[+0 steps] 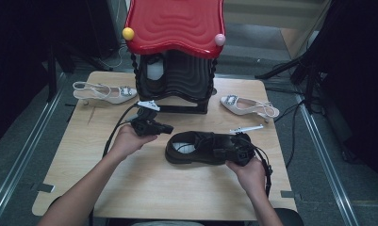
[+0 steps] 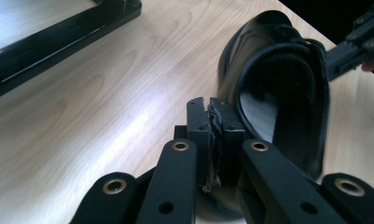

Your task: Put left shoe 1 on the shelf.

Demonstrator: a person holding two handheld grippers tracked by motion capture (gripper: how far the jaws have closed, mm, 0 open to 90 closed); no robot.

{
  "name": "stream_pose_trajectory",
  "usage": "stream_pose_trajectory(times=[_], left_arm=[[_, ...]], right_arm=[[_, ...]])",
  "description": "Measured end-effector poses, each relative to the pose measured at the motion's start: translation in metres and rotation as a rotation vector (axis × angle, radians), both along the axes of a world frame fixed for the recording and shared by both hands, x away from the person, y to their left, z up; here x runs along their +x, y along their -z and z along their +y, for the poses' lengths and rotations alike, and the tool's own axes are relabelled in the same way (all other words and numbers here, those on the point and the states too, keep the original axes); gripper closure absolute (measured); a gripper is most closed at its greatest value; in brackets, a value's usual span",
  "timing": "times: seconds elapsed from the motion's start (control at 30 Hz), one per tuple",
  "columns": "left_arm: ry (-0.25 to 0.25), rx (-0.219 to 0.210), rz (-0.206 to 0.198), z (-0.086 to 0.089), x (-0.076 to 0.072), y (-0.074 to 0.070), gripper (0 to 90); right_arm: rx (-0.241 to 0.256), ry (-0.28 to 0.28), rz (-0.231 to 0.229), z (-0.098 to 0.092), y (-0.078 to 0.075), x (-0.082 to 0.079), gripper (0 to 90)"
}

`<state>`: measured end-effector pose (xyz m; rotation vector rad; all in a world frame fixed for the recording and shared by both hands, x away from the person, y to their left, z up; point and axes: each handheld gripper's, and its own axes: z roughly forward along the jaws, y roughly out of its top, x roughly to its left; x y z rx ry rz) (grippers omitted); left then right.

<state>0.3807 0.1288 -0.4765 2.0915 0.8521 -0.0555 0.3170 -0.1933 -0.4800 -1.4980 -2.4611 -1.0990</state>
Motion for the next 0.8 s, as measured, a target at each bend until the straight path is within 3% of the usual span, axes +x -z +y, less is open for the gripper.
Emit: stream_pose_trajectory(times=[0.13, 0.23, 0.3, 0.37, 0.57, 0.8], left_arm=[[0.014, 0.017, 0.031, -0.010, 0.002, 0.011, 88.7], [0.023, 0.013, 0.055, -0.007, 0.003, 0.011, 90.0], [0.030, 0.043, 0.044, -0.006, -0.002, 0.009, 90.0], [0.036, 0.047, 0.043, -0.003, -0.008, 0.008, 90.0], [0.058, 0.037, 0.062, 0.007, -0.028, 0.010, 90.0], [0.052, 0.011, 0.044, 0.013, -0.051, 0.012, 89.9]], right_arm=[[0.005, 0.004, 0.006, 0.003, 0.004, 0.004, 90.0], [0.019, 0.002, 0.005, 0.002, 0.006, 0.005, 90.0], [0.024, 0.011, 0.005, 0.003, 0.006, 0.006, 90.0], [0.028, 0.018, -0.005, 0.006, 0.007, 0.008, 90.0], [0.038, 0.009, -0.003, 0.013, 0.008, 0.014, 90.0], [0.012, -0.019, -0.013, 0.026, 0.005, 0.021, 90.0]])
